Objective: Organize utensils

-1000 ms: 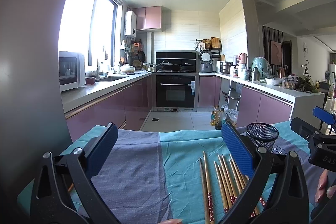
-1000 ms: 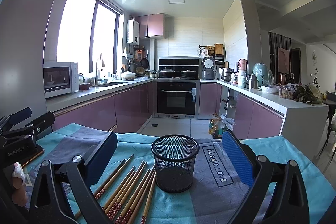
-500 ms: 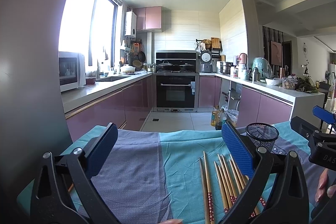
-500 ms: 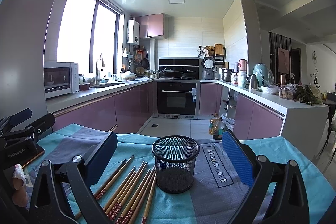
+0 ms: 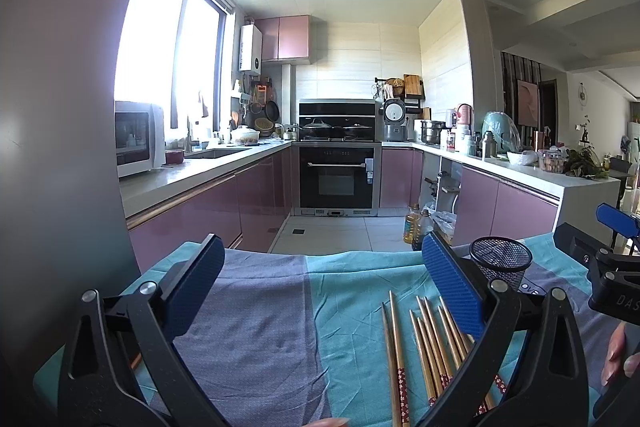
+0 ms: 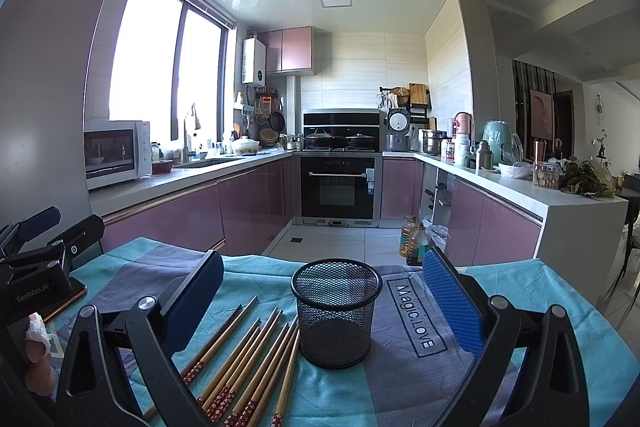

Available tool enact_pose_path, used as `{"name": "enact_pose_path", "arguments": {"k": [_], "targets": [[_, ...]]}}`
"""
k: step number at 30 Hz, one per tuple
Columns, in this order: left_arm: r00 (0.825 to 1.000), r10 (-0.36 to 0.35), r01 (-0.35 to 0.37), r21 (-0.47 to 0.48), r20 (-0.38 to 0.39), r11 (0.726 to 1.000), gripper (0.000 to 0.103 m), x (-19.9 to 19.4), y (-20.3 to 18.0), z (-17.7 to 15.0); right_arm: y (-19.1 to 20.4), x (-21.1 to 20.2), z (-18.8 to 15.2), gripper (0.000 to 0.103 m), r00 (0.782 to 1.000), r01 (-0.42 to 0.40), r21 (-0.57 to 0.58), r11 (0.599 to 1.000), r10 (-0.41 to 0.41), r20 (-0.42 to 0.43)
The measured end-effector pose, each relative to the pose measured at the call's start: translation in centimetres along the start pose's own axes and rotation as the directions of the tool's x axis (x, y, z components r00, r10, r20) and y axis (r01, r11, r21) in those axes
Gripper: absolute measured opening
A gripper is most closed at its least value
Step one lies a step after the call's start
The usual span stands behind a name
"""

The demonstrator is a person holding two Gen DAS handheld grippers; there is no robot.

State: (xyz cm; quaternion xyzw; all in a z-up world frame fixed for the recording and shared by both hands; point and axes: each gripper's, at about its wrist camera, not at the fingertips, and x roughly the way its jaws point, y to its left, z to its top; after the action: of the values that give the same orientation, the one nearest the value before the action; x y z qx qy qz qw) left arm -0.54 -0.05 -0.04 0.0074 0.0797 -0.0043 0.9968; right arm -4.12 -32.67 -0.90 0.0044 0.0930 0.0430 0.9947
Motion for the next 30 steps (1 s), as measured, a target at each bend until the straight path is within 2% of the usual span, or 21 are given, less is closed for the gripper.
{"name": "enact_pose_path", "arguments": {"k": [30], "targets": [[1.000, 0.000, 0.000, 0.001, 0.000, 1.000, 0.097, -0.07, -0.06, -0.06, -0.45, 0.09, -0.25, 0.097, 1.000, 0.000, 0.013, 1.000, 0.000, -0.002]]}}
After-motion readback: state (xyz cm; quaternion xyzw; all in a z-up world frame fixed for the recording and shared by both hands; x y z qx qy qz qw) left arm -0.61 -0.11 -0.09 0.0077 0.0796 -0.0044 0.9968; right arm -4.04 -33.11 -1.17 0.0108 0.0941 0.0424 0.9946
